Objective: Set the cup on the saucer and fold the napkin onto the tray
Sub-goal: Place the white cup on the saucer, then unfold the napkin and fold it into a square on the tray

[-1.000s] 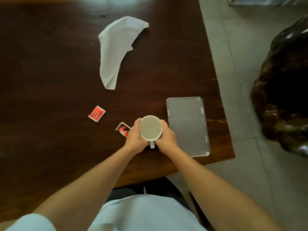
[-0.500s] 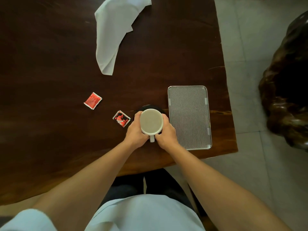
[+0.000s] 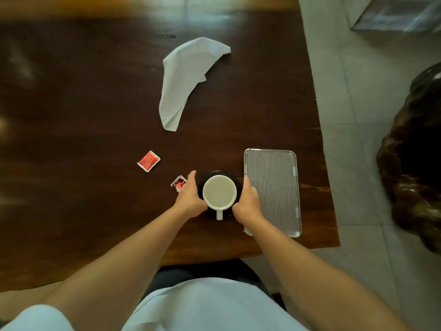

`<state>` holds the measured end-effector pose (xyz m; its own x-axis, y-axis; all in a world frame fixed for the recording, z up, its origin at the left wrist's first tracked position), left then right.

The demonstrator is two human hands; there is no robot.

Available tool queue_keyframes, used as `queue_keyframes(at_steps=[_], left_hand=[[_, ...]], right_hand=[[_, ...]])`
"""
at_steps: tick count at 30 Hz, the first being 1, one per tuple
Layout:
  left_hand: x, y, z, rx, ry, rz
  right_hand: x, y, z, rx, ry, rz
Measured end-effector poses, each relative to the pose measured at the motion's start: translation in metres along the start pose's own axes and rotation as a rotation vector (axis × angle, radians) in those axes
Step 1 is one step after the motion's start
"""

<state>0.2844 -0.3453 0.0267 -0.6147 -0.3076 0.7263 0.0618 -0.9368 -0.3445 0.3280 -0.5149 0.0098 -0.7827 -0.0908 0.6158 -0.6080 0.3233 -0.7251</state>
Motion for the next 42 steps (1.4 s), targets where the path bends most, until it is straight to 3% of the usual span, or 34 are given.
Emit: queue_keyframes(at_steps=[3, 8, 23, 34, 42], left_hand=[[0.002, -0.017, 0.010, -0.025, 0.017, 0.057], [0.001, -0.043, 0.020, -0.005, 0.048, 0.093], [-0.024, -0.112, 0.006, 0.026, 0.003, 0.253], [-0.084, -0.130, 0.014, 0.059, -0.013, 0.253], [-0.154, -0.147, 0.040, 0.092, 0.009, 0.375]], right_hand=[[-0.006, -0.021, -0.007, 0.055, 0.001, 0.136], [-0.019, -0.043, -0.037, 0.099, -0.103, 0.213], [-0.057, -0.023, -0.127, 0.122, -0.265, -0.039], [-0.109, -0.008, -0.180, 0.199, -0.270, -0.073], [-0.162, 0.007, -0.232, 0.138, -0.256, -0.071]])
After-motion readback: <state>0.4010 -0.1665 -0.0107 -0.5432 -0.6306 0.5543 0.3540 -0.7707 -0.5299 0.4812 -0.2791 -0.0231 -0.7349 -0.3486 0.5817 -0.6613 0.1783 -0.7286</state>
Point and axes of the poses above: each hand's wrist, its own x-axis away from the middle knuckle, its own y-axis out of the palm, z = x × y, the point moved 2 cm from there along -x, towards the middle knuckle, and after that the axes turned 15 degrees about x, right-handed, at the moved point
